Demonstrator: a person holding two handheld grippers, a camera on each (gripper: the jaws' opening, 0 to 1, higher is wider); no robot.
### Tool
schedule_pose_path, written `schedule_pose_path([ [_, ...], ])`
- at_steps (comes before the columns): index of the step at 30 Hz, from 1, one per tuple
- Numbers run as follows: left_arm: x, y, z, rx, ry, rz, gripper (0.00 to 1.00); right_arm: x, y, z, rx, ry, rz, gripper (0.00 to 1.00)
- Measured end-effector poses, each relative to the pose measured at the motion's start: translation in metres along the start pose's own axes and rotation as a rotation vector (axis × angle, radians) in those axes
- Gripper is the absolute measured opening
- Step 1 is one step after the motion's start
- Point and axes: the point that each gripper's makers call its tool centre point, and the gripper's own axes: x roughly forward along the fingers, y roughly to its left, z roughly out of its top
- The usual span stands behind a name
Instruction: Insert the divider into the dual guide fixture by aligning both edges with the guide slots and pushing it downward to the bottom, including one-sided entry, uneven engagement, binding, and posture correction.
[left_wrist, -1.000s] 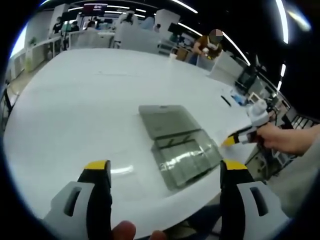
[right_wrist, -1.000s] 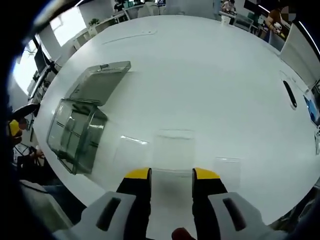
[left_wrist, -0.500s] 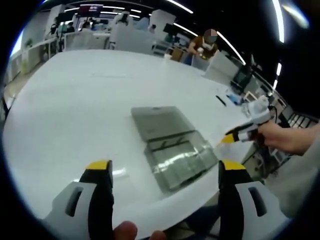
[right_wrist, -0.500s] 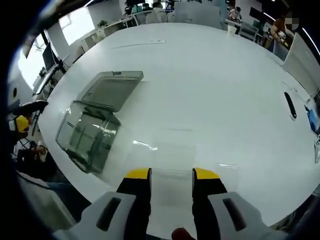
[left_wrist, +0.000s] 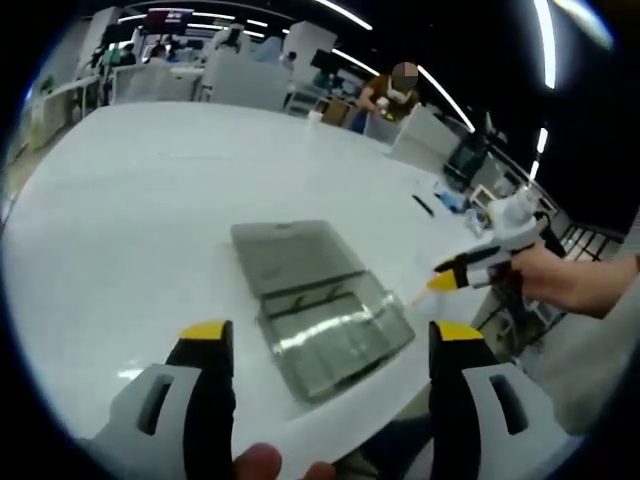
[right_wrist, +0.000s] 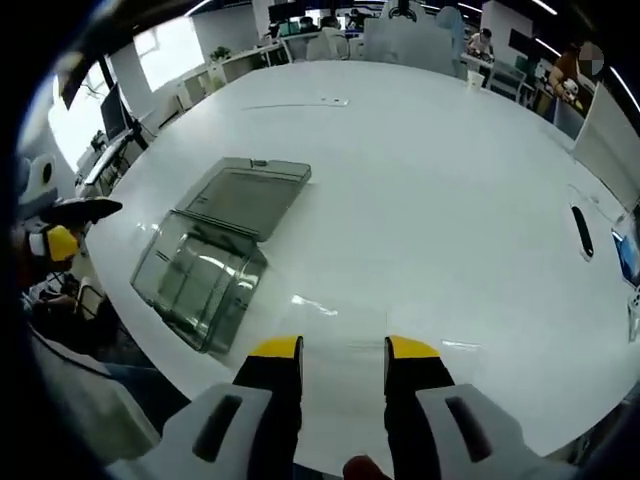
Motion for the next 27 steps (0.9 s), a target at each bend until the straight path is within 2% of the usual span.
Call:
schedule_pose_path([
  [13,0.02,-0.031,0.007,0.01,0.0,-0.093,0.66,-0.009,0.023,0.017,-0.049,-0.045,0.04,0.27],
  [27,0.025,-0.043,0.008,0.002,-0.012,-0.134,0.58,-0.015,0.043,0.027,-0.08,-0.078,0.082,0.27],
])
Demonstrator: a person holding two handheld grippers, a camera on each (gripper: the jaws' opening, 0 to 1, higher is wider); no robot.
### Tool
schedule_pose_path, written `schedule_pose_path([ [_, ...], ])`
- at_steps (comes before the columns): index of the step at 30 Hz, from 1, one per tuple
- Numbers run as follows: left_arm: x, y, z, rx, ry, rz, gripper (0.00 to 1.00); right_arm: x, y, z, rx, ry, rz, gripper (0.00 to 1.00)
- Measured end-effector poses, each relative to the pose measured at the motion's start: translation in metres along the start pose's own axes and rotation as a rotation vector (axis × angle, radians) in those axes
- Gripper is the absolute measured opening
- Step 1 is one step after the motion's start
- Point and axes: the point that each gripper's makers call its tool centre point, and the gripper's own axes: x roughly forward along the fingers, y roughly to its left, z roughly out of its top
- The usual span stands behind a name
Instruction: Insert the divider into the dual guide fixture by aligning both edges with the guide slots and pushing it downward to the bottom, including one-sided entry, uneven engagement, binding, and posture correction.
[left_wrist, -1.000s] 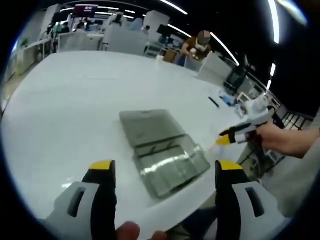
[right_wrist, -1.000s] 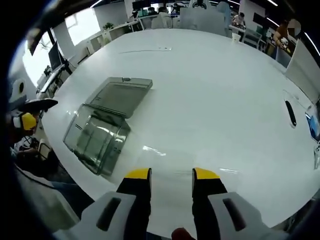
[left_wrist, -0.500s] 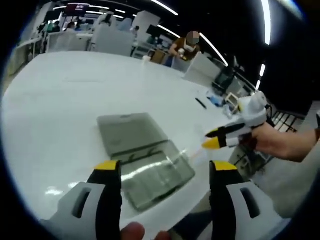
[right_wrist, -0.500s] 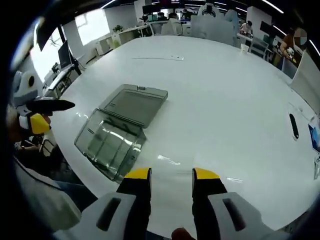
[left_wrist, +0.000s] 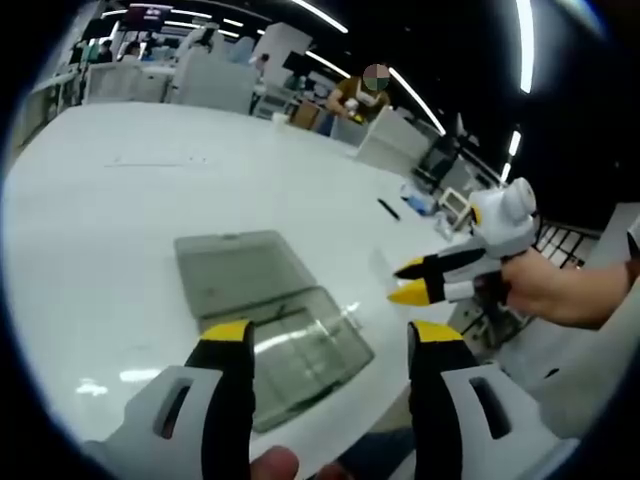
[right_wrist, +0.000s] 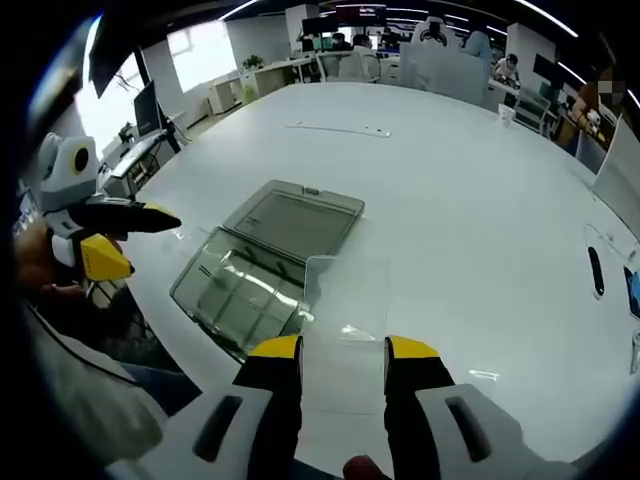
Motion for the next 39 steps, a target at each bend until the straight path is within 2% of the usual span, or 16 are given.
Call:
schedule_pose_path([
  [9,0.005,-0.008,-0.001,-0.006,0.001,-0.031,0.51,-0.005,0.012,0.011,-0.028,-0.027,0.017,0.27],
  [16,0.008,-0.011,0.005,0.006,-0.012,-0.031,0.47,-0.006,0.022,0.017,-0.052,-0.045,0.036,0.27],
  [22,0.009,-0.021,0.005,0.021,-0.021,-0.063,0.39,-0.009,0.033,0.023,-0.055,-0.07,0.068,0.27],
  [27,0.011,-0.025,0.007,0.009,-0.036,-0.077,0.31,-0.011,0.043,0.029,-0.07,-0.086,0.09,0.27],
  [39,0.015,-0.031,0.018,-0.023,-0.085,-0.102,0.23,-0.016,0.059,0.039,-0.09,-0.109,0.117,0.27],
])
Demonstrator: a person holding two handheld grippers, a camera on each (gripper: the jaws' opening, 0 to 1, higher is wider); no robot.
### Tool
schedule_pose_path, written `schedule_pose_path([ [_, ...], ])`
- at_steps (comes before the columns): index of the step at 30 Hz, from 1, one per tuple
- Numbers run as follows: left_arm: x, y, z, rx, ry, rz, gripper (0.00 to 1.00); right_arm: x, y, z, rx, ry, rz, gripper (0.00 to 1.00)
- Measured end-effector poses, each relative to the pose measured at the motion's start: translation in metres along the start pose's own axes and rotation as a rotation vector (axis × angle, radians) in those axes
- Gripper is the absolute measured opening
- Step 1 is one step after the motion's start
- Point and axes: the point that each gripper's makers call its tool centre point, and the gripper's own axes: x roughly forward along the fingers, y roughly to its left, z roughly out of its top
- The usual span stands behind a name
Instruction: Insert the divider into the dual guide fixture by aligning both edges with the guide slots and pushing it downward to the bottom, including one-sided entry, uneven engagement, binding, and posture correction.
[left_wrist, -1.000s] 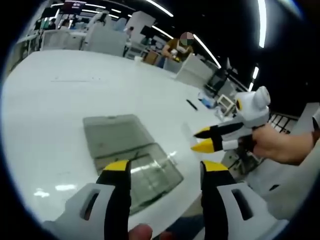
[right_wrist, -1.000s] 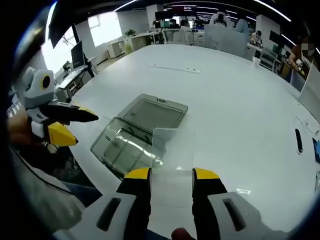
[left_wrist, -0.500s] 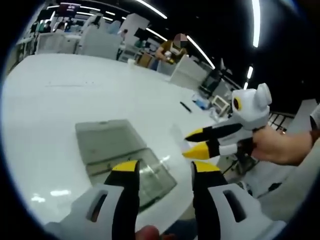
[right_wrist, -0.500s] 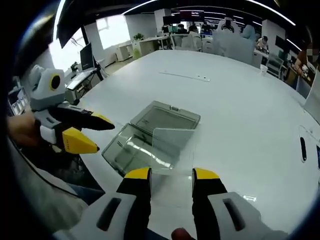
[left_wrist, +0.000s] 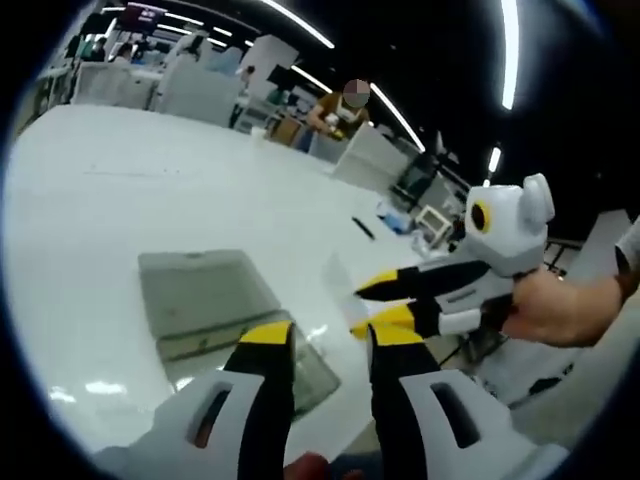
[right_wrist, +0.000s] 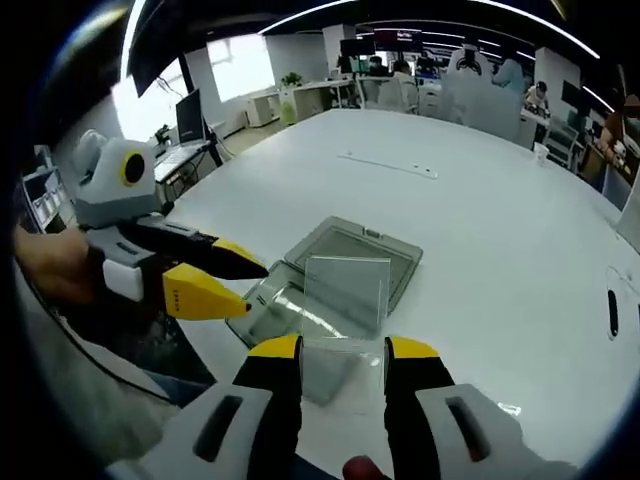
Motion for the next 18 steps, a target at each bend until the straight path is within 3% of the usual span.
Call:
schedule_pose_path([
  [7,0.001,-0.003,0.004,-0.034,-0.032,-0.009,0.16,-0.001,0.007,0.004,-0.005,-0.009,0.014,0.27],
  [18,0.002,-0.004,0.01,-0.075,-0.065,-0.021,0.13,-0.002,0.016,0.011,-0.02,-0.02,0.03,0.27],
])
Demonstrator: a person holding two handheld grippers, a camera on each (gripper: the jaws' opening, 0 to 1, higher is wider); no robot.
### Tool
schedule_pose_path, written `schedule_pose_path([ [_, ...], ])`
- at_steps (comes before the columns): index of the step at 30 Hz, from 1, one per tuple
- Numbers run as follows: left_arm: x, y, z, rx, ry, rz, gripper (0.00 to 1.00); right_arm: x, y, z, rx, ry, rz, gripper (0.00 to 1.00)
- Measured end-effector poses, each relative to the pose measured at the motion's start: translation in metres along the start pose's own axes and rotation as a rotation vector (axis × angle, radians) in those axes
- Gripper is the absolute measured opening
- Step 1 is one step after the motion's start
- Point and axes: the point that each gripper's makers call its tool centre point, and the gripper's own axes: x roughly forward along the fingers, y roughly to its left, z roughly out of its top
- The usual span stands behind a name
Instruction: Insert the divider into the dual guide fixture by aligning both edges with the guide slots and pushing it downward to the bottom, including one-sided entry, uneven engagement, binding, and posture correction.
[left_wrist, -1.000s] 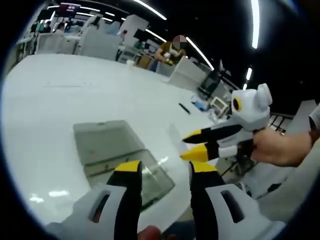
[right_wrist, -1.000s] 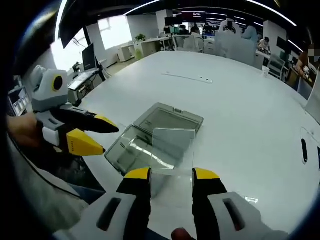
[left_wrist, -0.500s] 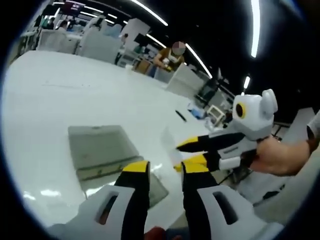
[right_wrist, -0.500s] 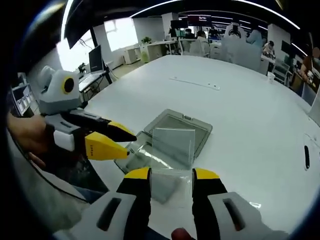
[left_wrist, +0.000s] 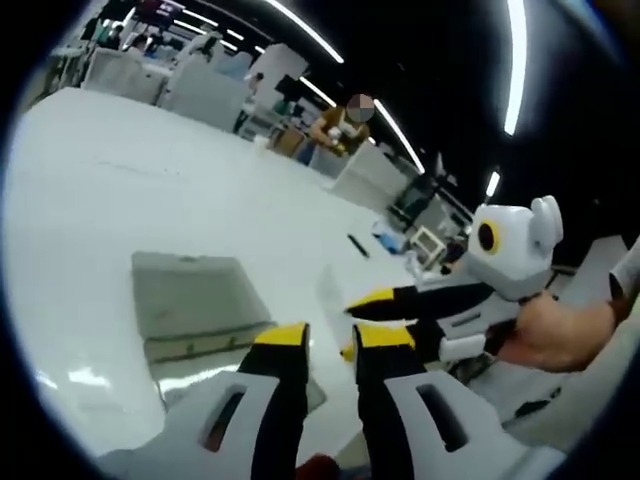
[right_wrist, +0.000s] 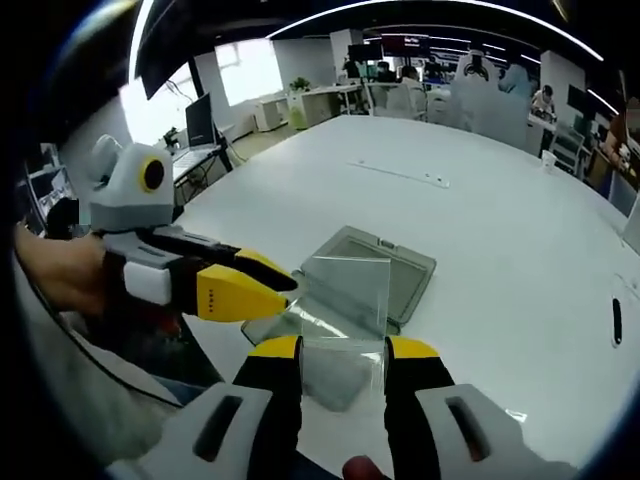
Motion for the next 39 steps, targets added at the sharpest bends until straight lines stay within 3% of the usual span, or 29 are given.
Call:
schedule_pose_path([
  [39,-0.002,-0.001,0.005,-0.112,-0.07,-0.006,0.0,-0.003,0.016,0.007,0.028,-0.03,0.031,0.27],
])
